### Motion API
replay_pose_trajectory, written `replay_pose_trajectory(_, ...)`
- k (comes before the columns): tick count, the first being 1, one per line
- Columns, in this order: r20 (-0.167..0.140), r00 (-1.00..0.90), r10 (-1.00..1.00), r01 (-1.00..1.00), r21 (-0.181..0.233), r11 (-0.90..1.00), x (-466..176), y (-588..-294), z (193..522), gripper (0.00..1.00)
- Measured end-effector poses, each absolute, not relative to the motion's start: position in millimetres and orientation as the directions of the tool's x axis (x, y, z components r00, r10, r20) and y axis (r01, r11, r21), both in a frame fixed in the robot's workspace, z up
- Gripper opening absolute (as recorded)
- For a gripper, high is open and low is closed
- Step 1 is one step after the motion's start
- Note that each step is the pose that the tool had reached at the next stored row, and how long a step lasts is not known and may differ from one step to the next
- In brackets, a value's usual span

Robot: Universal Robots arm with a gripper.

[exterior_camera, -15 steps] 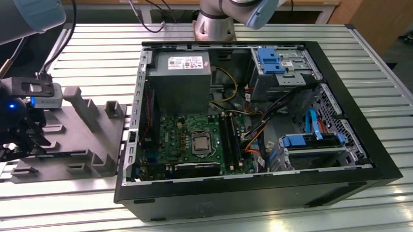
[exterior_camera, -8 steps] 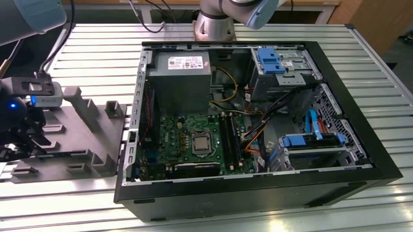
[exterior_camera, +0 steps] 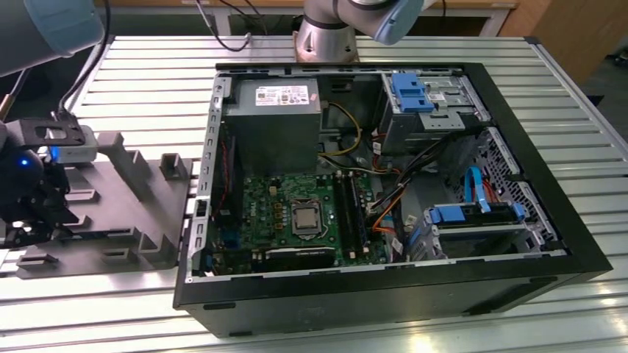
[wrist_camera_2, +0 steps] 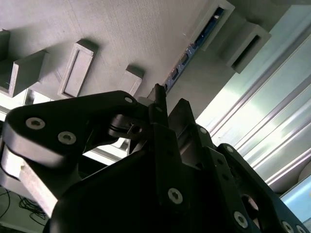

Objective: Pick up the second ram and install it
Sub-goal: 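Pick up the second ram and move it above second insertion slot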

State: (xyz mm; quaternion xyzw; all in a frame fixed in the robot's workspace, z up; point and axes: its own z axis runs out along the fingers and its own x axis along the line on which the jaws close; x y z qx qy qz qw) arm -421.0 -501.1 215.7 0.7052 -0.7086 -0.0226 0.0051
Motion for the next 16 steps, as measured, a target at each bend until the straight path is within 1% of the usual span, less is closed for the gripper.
replay_pose_trajectory(1, -0.025, -0.001, -1.0, -0.999, 0.042, 0.0, -420.9, -501.1, 211.4, 0.3)
replay_pose_trajectory(16, -0.024, 0.008, -1.0, -0.999, 0.043, -0.009, -426.4, -500.6, 201.5, 0.3)
